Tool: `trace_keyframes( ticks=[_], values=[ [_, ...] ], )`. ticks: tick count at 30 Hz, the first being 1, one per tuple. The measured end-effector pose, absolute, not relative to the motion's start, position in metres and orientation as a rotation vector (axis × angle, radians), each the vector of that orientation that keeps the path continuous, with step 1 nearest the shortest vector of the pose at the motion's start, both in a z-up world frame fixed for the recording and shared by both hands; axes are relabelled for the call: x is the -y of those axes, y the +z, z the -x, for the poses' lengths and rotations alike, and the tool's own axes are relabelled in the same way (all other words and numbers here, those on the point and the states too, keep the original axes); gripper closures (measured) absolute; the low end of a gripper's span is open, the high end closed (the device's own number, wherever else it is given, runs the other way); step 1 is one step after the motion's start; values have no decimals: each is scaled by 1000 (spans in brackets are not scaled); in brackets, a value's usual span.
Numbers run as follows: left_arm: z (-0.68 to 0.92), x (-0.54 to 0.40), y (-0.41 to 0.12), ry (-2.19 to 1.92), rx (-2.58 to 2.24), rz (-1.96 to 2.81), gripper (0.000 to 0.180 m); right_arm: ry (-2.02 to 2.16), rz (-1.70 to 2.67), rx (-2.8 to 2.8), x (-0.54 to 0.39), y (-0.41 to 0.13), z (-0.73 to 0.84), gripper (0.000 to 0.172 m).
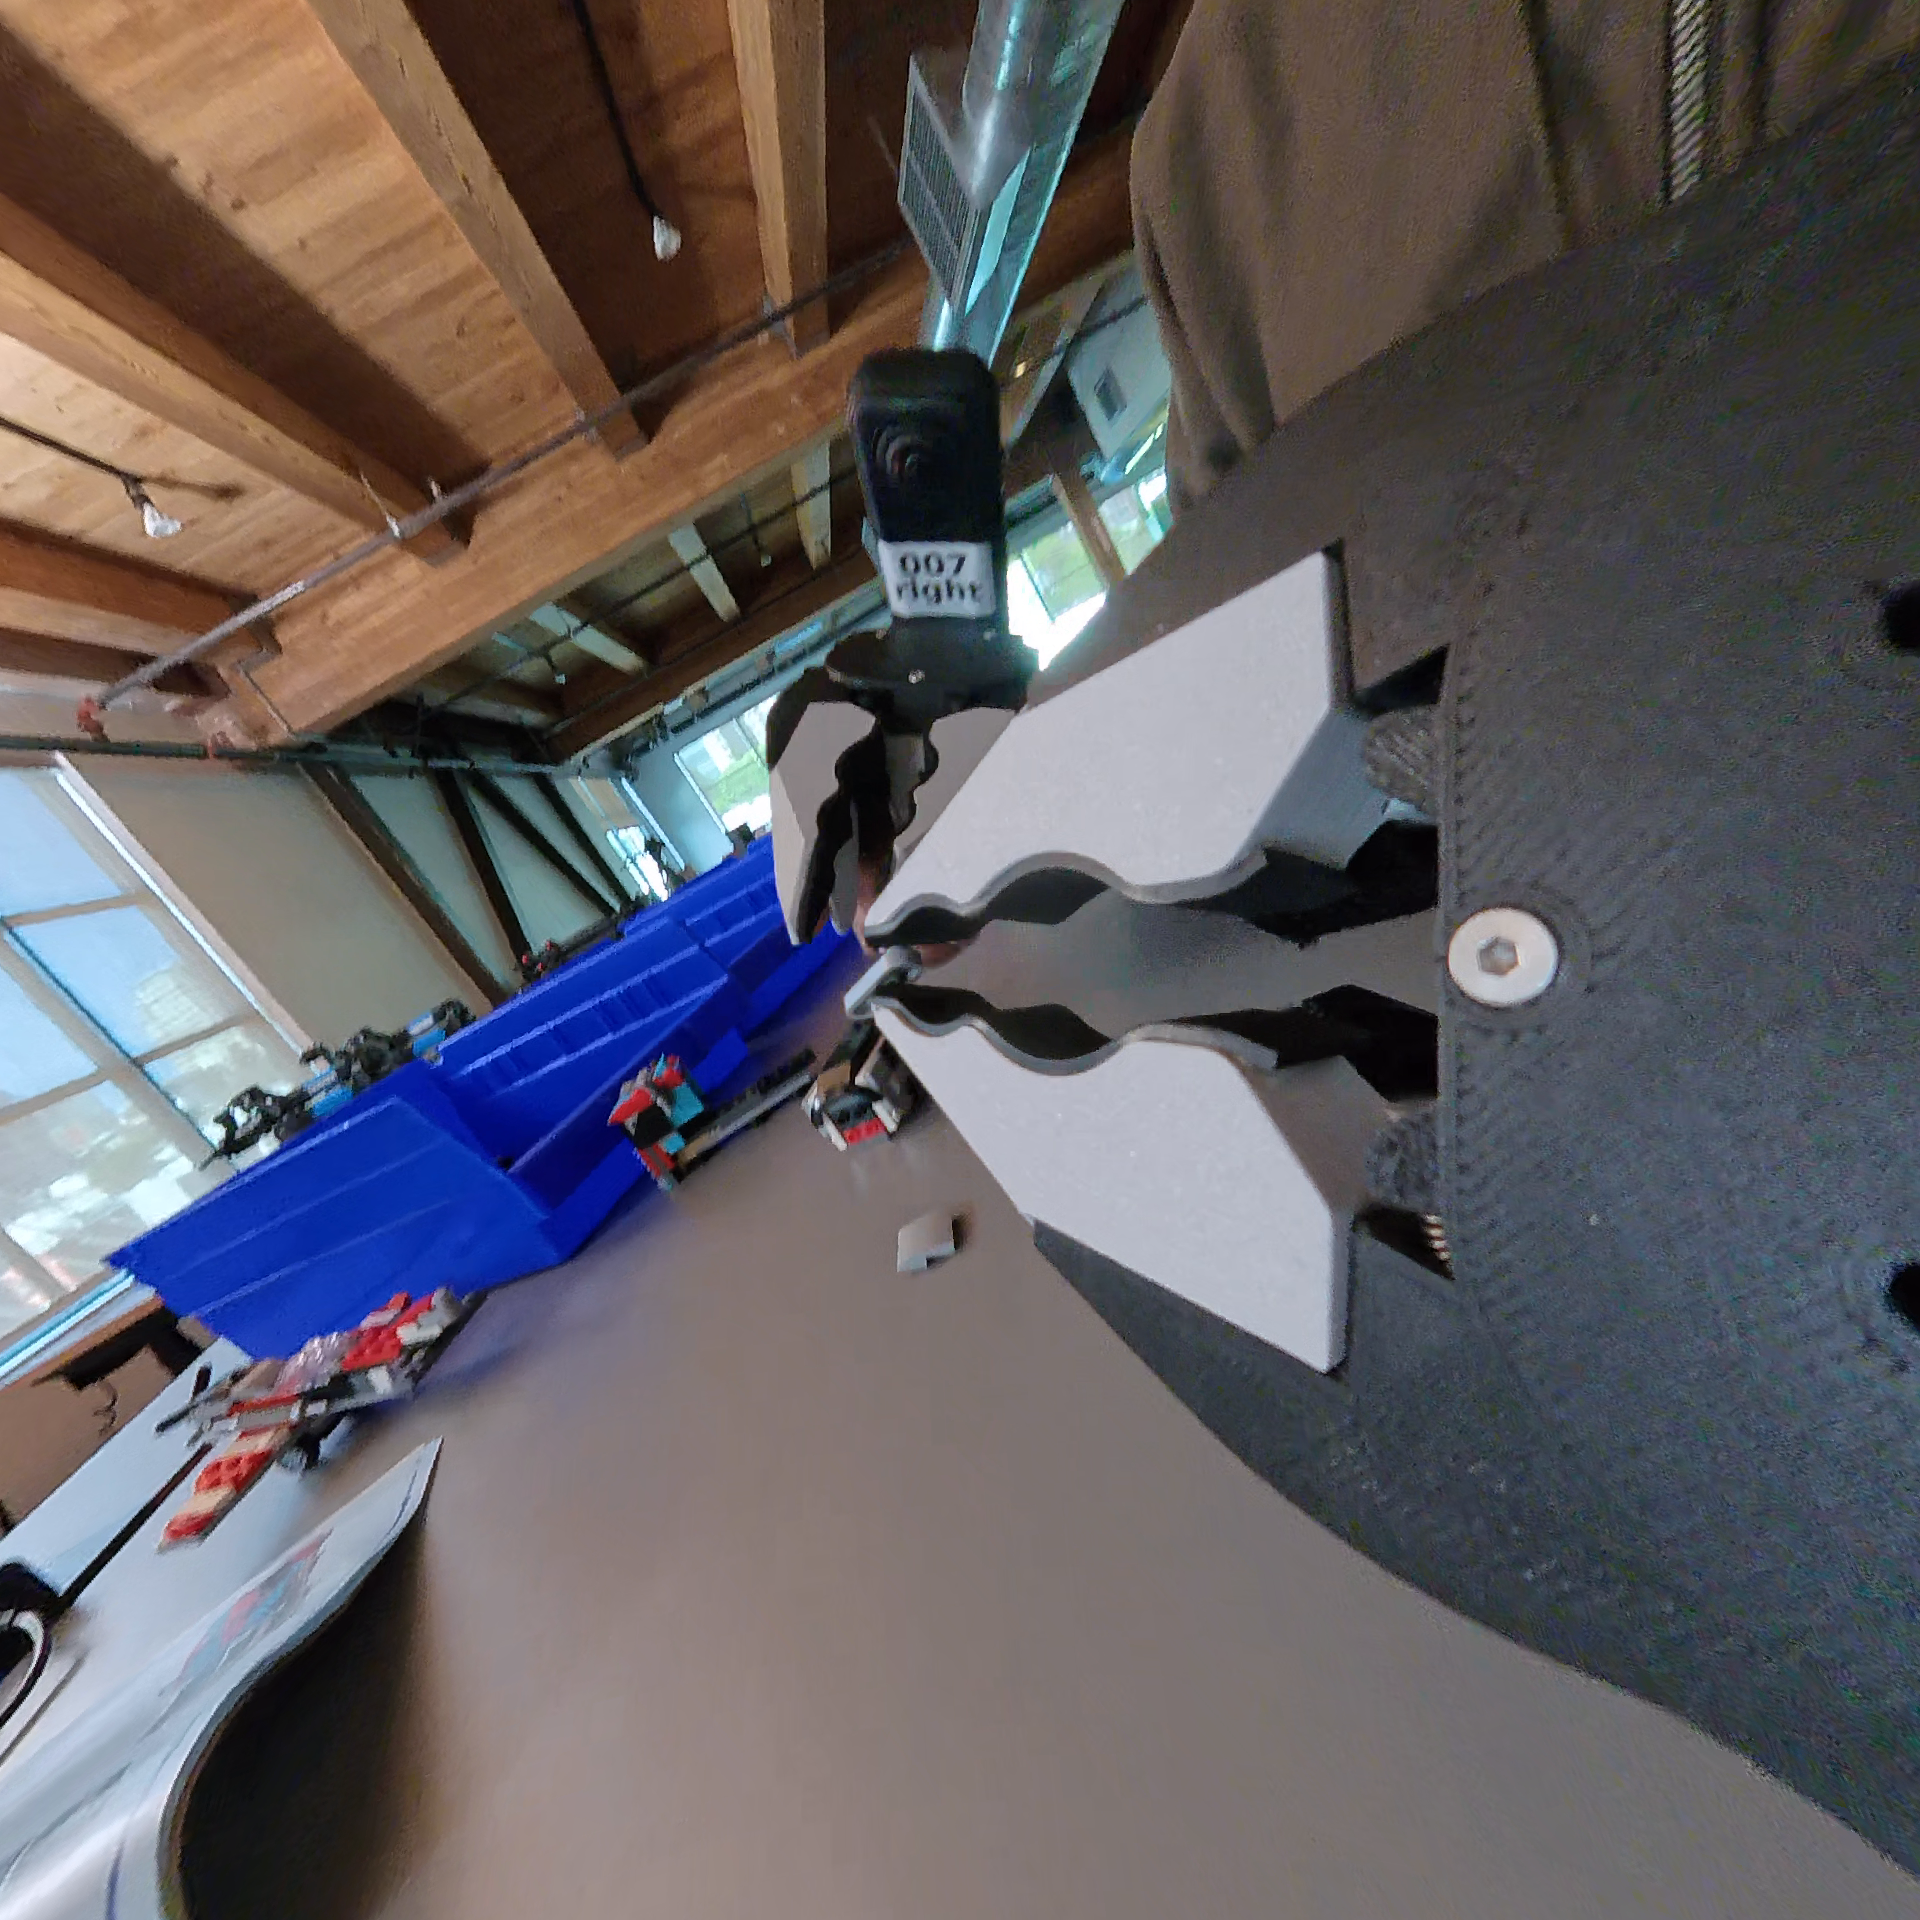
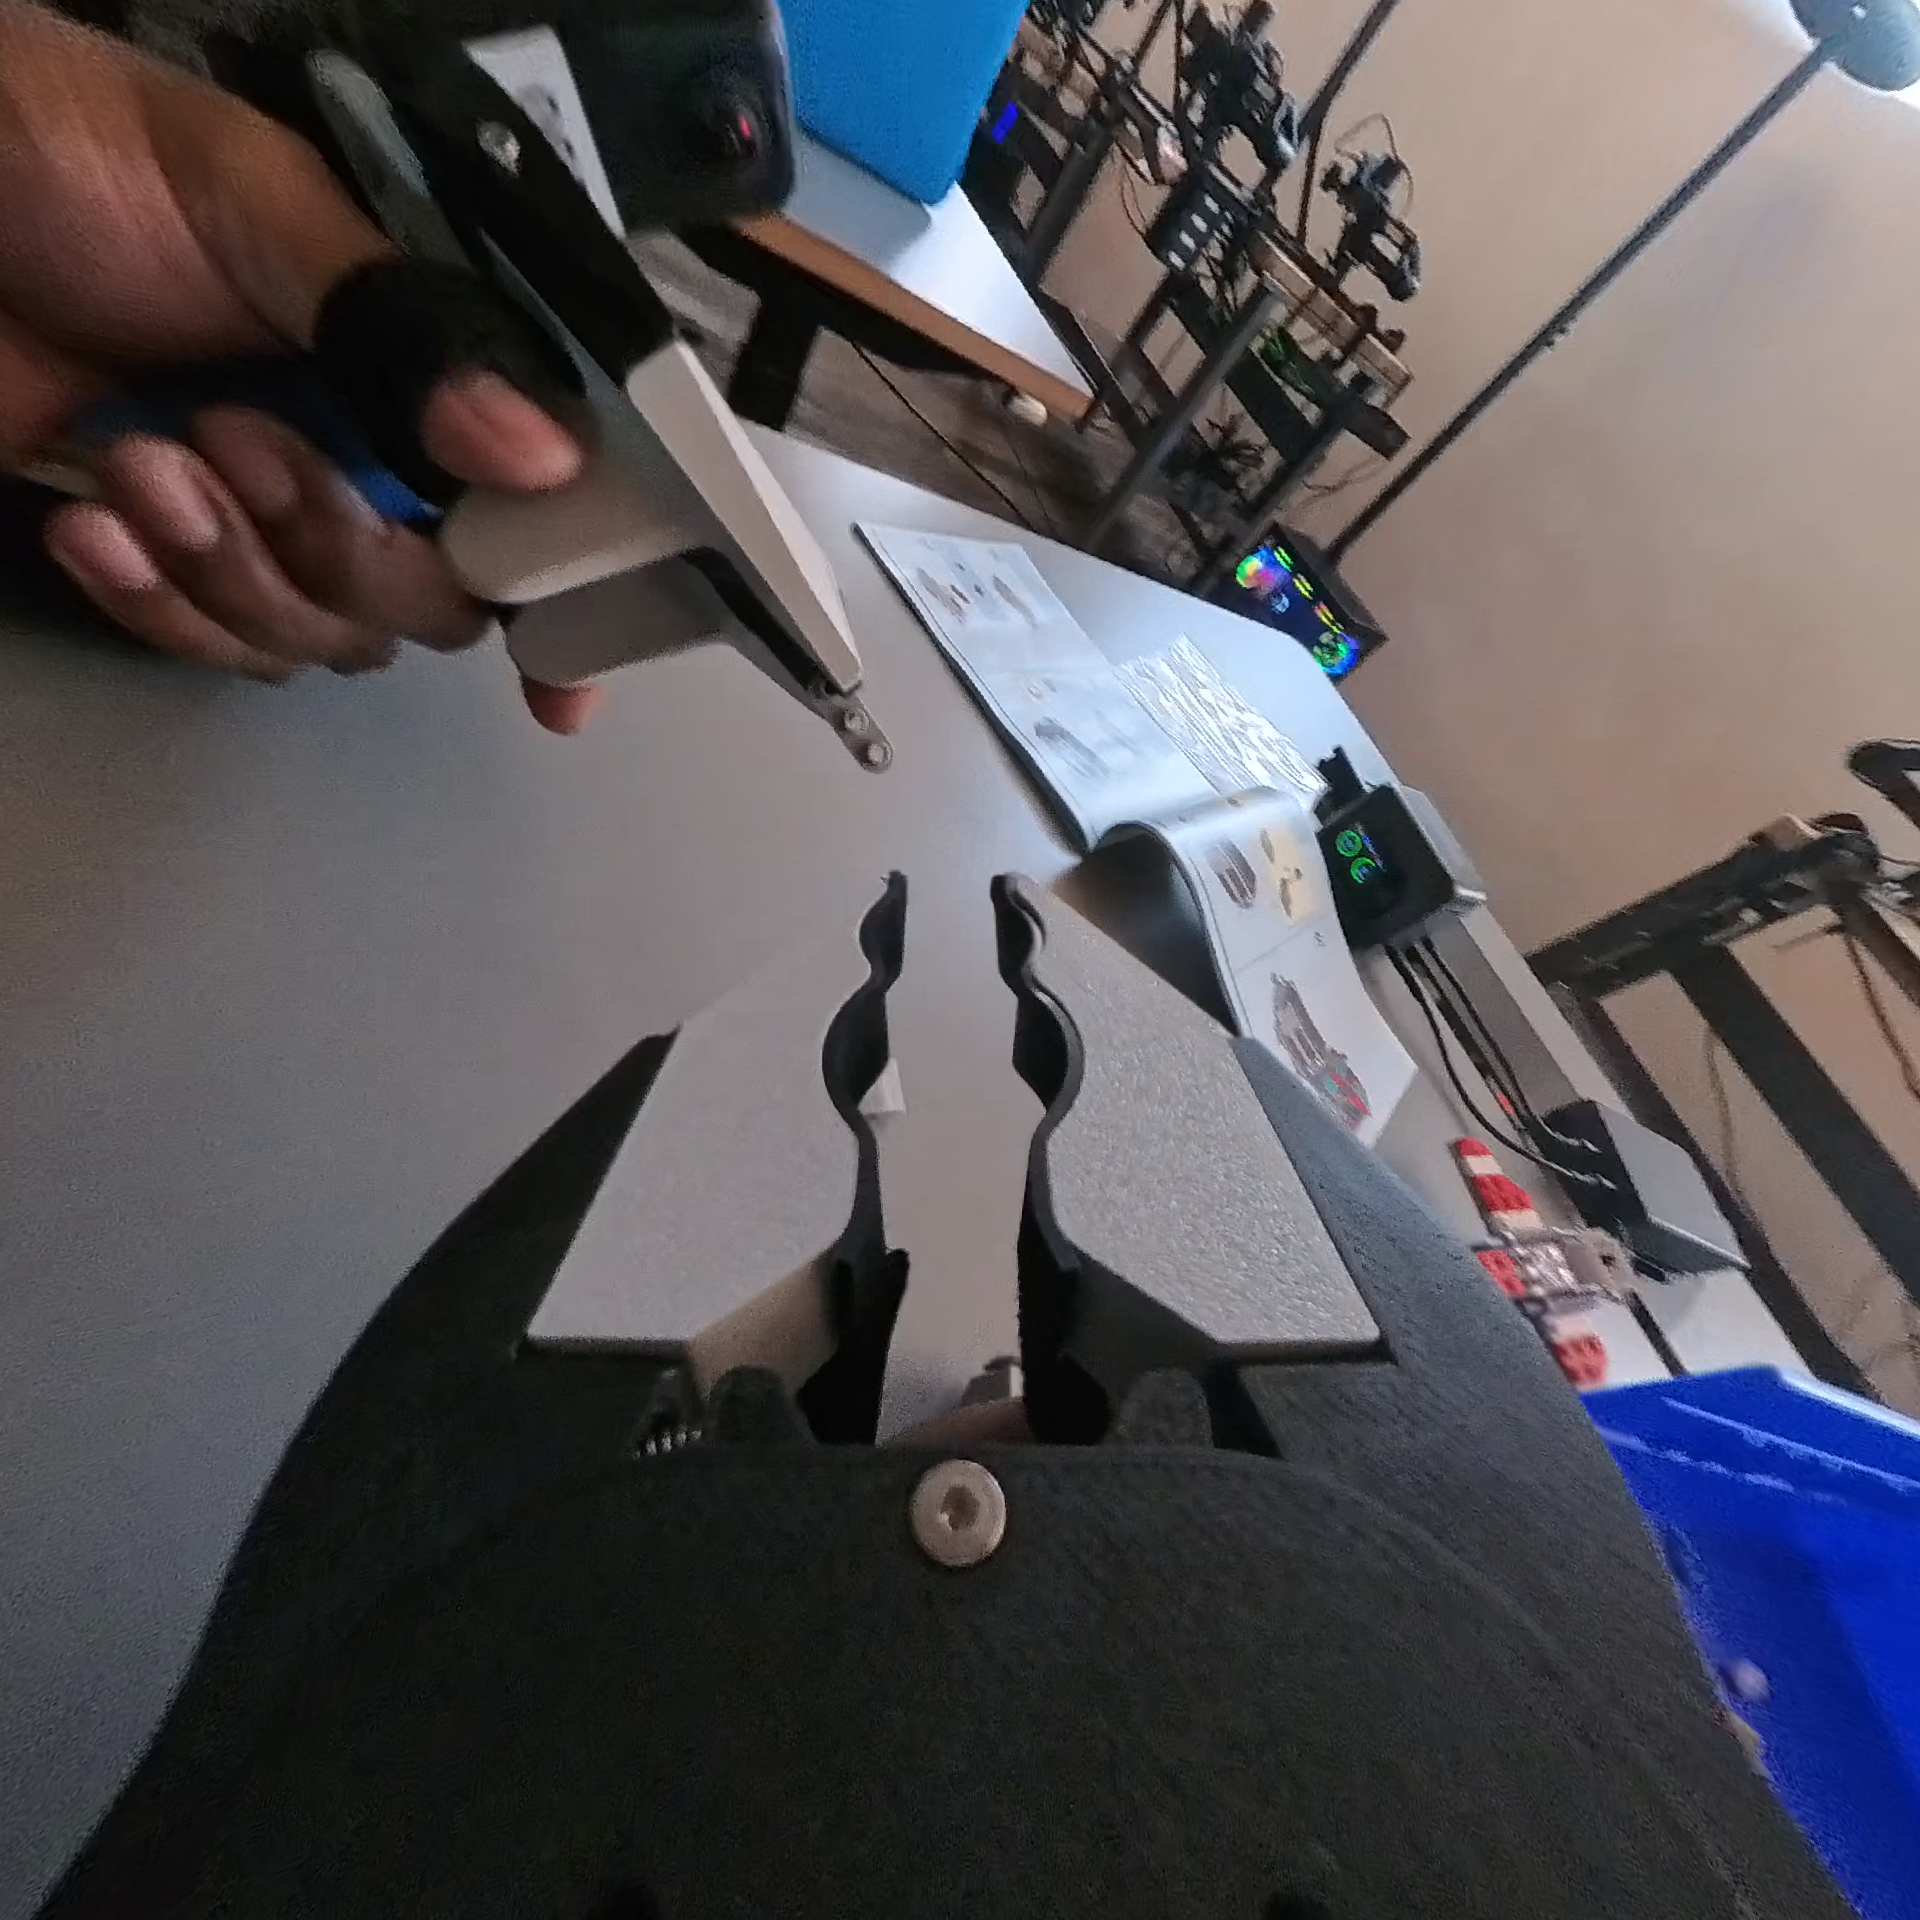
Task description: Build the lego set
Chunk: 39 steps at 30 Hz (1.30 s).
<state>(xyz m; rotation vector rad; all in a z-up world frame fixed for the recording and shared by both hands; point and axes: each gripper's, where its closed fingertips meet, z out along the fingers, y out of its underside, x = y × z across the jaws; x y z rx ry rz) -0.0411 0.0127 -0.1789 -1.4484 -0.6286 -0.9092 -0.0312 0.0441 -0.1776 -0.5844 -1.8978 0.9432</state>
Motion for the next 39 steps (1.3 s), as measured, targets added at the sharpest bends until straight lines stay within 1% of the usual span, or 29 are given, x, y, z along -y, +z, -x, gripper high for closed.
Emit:
trace_keyframes(
  ticks=[5, 13, 17, 20, 29, 39],
  values=[
    [27, -10, -162, -1069, 547, 1349, 173, 1075, 515, 1913, -26, -167, 29, 147],
    [20, -5, -145, -1212, 477, 1221, 173, 1162, 356, 1940, -6, -150, 29, 145],
    [17, -4, -143, -1236, 457, 1206, 173, 1176, 319, 1968, -2, -149, 28, 150],
    [18, -4, -142, -1239, 463, 1197, 173, 1152, 310, 1973, -1, -150, 29, 160],
    [27, -11, -153, -1158, 548, 1247, 170, 1053, 356, 1976, -8, -158, 35, 161],
    [27, -13, -158, -1131, 565, 1280, 170, 1040, 343, 1968, -10, -158, 35, 162]
  ],
)
